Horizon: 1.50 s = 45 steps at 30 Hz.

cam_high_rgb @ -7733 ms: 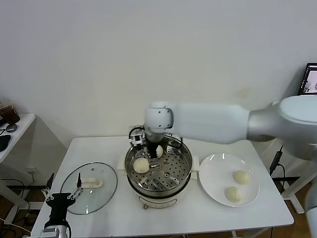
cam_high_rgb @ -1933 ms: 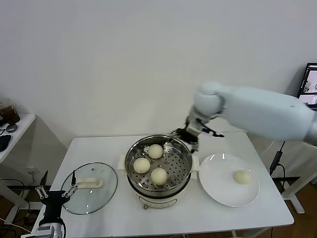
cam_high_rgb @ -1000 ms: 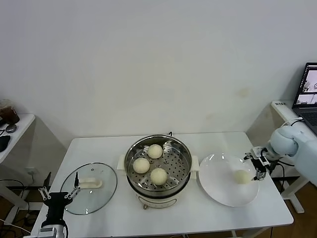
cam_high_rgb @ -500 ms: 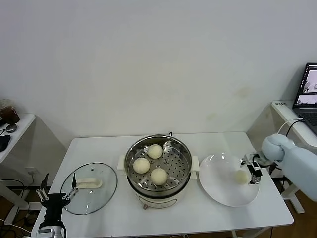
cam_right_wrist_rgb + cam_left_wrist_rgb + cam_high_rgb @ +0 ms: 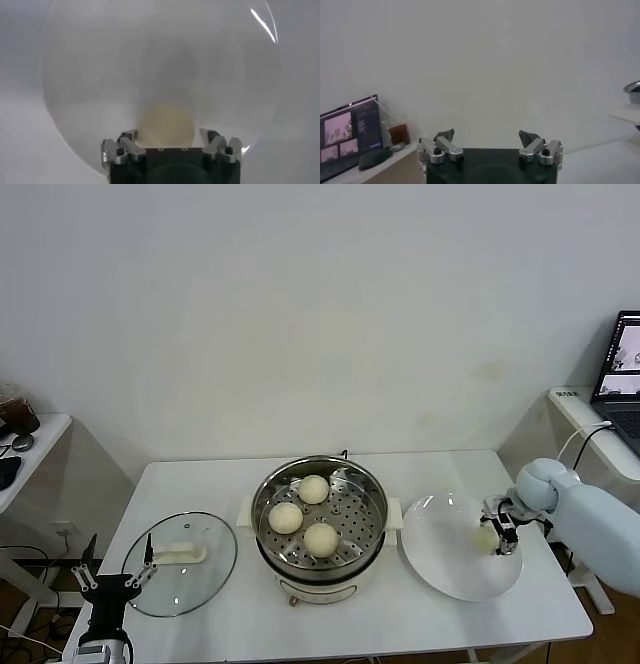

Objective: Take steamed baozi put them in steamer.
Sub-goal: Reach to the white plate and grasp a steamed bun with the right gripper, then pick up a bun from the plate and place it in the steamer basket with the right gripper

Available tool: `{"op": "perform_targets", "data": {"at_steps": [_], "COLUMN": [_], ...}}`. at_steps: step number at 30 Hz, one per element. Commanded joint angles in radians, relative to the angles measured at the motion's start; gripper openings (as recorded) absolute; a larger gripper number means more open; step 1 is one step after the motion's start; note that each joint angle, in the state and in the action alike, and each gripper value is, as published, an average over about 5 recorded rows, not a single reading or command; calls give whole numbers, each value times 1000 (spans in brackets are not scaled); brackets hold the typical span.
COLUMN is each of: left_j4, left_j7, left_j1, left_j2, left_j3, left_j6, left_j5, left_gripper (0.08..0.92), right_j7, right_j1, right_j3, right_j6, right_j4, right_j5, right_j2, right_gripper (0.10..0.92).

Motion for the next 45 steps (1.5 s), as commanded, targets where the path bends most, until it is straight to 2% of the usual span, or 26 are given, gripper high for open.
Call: {"op": "perform_targets", "data": {"at_steps": [1,5,9,16,21,26,31,34,45], "left_j4": [-2,-3,-3,-1,6,7,10,7,17], "left_j7": [0,1,2,3,3,2,0,-1,-1], "left_j1": [1,1,-1,-12,-29,-34,-37,-36,-36], "left_j2": [0,0,2,13,17,20,17,13,8], "left_j3": [-1,-1,2,14,28,40,42,40,7], "left_j6": [-1,-1,0,1,2,4,3,3,2], "left_j5": [0,-1,-1,-5,-10,-11,-10,-9,-19], "left_gripper": [823,823,823,823,823,823,823,823,823], "right_j7": [-9,-17,-29,-36,-9,50,163,214,279], "right_j1": [-7,17,99,556,978,1217,1191,1113,833], "right_j3": [7,-11,-91,-474,-785,-989,-992,-951,-860], "right_j6": [-4,-20,-46,-154,-230,-326,-495,-572,-650], "right_j4": [-8,24,93,288,408,545,609,600,446], "right_j5": [-7,26,104,378,568,776,960,1009,928], "right_j2": [12,-10,-65,-146,-62,71,190,254,403], "right_gripper": [627,582,570,568,568,569,575,577,577]}}
